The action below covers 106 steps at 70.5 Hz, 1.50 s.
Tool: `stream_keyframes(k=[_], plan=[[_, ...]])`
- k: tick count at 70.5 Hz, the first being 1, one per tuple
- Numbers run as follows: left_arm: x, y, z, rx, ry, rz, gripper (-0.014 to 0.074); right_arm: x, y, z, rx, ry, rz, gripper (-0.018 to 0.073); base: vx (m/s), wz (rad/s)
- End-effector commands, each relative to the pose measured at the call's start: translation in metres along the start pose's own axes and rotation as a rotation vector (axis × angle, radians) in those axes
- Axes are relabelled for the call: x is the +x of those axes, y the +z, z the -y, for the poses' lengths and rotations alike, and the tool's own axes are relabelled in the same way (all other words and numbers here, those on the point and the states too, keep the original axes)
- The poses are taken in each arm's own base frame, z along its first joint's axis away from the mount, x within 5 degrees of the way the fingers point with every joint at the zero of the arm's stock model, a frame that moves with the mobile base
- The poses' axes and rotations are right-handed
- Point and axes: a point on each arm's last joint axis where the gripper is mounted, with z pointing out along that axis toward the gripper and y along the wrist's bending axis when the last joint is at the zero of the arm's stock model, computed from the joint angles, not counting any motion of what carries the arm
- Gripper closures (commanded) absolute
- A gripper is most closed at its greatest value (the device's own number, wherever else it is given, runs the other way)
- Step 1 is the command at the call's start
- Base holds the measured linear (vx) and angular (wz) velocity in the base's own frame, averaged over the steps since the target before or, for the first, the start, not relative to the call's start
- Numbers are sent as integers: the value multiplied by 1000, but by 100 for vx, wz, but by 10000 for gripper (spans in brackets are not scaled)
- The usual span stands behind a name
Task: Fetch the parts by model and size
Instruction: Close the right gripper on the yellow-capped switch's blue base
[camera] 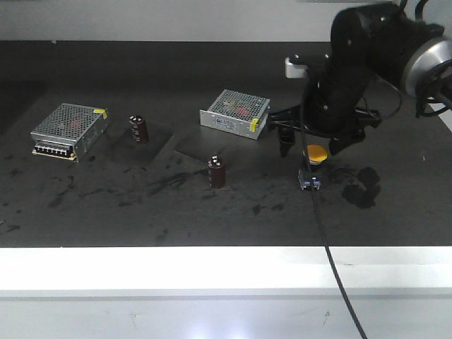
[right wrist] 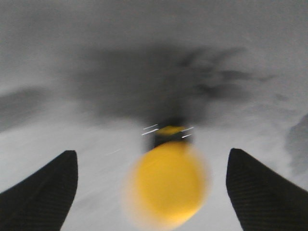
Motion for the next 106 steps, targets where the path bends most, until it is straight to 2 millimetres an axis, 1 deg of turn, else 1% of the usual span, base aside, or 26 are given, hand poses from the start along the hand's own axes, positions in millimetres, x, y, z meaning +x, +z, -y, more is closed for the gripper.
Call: stream_keyframes(k=[1, 11, 28, 35, 46, 52, 58, 63, 67, 71, 76, 81, 89, 90, 91, 101, 106], plan=[[-13, 1, -1, 3, 9, 78, 604, -3, -24, 17, 4, 11, 24, -32, 0, 0], [-13, 1, -2, 2, 9, 77, 604, -3, -23, 19, 5, -34, 22, -32, 0, 0], [-13, 1, -2, 2, 9, 74, 604, -3, -22, 10, -9, -89, 33, -32, 0, 0], [-13, 1, -2, 2, 9, 73, 604, -2, -14, 8, -21, -102, 1, -32, 0, 0], [-13, 1, -2, 2, 9, 73, 604, -4, 8, 7, -24, -102, -52, -32, 0, 0], [-13, 1, -2, 2, 9, 73, 604, -4, 16, 7, -16, -104, -68, -32, 0, 0], [-13, 1, -2, 2, 9, 73, 604, -5, 20, 7, -15, -104, -76, -27, 0, 0], [-13, 1, -2, 2, 9, 73, 604, -5, 20, 7, -15, -104, -76, -7, 0, 0], [-13, 1, -2, 2, 9, 73, 604, -5, 20, 7, -15, -103, -76, 22, 0, 0], [-13, 1, -2, 2, 9, 73, 604, -5, 20, 7, -15, -102, -76, 71, 0, 0], [-13, 1, -2, 2, 9, 73, 604, -5, 20, 7, -15, -99, -76, 160, 0, 0], [-13, 1, -2, 2, 9, 73, 604, -5, 20, 7, -15, -99, -76, 280, 0, 0], [-13, 1, -2, 2, 9, 73, 604, -5, 20, 7, -15, -99, -76, 509, 0, 0], [-13, 1, -2, 2, 9, 73, 604, -5, 20, 7, -15, -99, -76, 524, 0, 0], [-13, 1, -2, 2, 9, 73, 604, -5, 20, 7, -15, -99, -76, 566, 0, 0], [-13, 1, -2, 2, 9, 73, 604, -4, 19, 7, -15, -103, -76, 570, 0, 0], [-13, 1, -2, 2, 9, 73, 604, -2, 14, 7, -18, -107, -60, 568, 0, 0]])
